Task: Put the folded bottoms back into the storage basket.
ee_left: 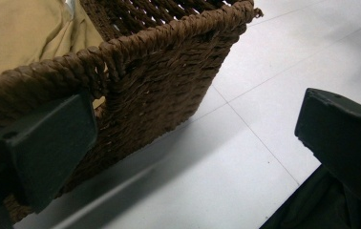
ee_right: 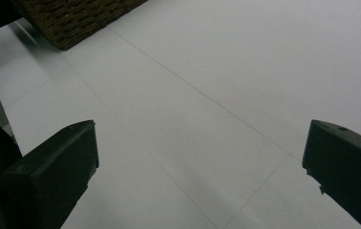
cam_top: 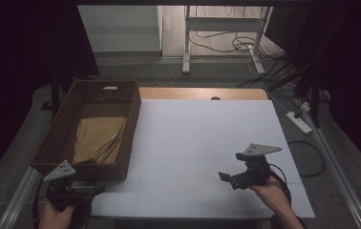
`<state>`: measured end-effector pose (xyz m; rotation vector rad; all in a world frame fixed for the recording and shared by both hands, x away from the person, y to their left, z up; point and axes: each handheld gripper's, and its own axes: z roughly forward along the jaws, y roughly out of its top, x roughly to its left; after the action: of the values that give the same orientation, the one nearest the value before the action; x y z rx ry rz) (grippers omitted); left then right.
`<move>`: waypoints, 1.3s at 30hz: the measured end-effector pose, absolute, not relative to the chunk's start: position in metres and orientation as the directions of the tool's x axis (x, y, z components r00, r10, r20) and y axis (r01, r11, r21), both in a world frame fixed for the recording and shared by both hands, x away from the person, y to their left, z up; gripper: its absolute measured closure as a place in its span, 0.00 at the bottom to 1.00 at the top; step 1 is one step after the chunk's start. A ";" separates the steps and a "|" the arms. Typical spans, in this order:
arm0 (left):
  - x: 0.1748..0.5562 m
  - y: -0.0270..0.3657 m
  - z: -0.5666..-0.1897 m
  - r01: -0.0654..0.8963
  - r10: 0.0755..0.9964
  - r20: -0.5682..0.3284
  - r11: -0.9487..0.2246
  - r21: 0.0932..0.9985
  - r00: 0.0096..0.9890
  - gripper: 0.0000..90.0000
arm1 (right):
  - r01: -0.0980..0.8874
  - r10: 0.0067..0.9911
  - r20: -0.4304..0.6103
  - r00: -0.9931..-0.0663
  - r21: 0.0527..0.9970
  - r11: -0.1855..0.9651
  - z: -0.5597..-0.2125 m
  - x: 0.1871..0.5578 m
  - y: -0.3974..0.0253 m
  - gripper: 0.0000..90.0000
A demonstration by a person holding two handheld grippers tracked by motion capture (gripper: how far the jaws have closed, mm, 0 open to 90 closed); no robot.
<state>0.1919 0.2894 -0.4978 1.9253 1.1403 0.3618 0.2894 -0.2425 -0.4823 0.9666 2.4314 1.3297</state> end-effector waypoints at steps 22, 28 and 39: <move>0.192 0.290 -0.498 0.580 0.823 -0.168 -0.223 0.784 0.543 0.00 | 0.478 0.692 0.118 -0.712 0.804 0.354 -0.492 0.273 -0.269 0.00; 0.192 0.290 -0.498 0.580 0.822 -0.170 -0.222 0.784 0.544 0.00 | 0.486 0.705 0.119 -0.699 0.802 0.347 -0.495 0.269 -0.276 0.00; 0.192 0.290 -0.498 0.580 0.821 -0.172 -0.221 0.784 0.544 0.00 | 0.517 0.733 0.127 -0.669 0.788 0.334 -0.499 0.260 -0.292 0.00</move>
<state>0.1920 0.2905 -0.4978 1.9201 1.1394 0.3532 0.2598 -0.2916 -0.4991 1.1269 2.3500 1.2457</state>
